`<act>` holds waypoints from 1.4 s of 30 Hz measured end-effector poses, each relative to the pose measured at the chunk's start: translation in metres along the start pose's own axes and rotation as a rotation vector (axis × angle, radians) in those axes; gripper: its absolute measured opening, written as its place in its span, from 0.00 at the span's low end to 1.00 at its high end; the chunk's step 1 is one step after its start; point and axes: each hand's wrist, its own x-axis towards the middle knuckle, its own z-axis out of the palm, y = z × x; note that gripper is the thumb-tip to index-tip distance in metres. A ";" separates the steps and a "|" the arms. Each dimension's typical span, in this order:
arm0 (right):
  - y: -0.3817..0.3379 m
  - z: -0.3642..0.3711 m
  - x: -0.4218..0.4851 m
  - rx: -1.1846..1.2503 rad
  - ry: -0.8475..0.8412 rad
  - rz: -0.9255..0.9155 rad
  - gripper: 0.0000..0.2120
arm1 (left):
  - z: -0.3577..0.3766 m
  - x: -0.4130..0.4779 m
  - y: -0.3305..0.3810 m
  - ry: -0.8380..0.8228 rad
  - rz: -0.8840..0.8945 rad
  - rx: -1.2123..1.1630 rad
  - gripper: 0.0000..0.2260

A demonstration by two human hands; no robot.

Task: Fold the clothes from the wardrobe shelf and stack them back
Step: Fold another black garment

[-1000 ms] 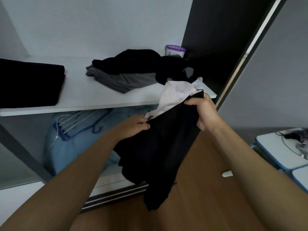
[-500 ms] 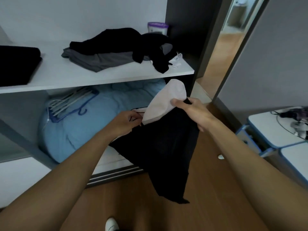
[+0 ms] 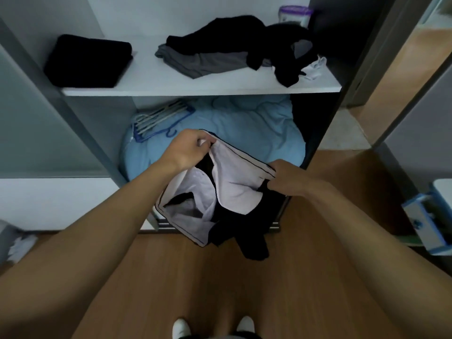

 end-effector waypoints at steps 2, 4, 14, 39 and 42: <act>-0.003 0.002 0.001 -0.110 -0.068 0.041 0.18 | -0.007 -0.001 -0.003 -0.043 0.006 0.100 0.12; -0.009 0.003 0.003 -0.104 -0.040 0.062 0.10 | -0.015 -0.003 -0.011 -0.093 -0.009 0.233 0.12; -0.050 0.045 0.014 -0.345 0.083 0.269 0.11 | -0.027 -0.037 -0.072 -0.155 0.011 0.504 0.17; -0.151 0.052 0.022 1.101 0.584 0.420 0.11 | 0.058 -0.127 -0.144 -0.146 0.156 0.072 0.07; -0.140 0.043 0.022 0.895 0.603 0.407 0.12 | 0.054 -0.122 -0.142 -0.079 0.074 0.015 0.10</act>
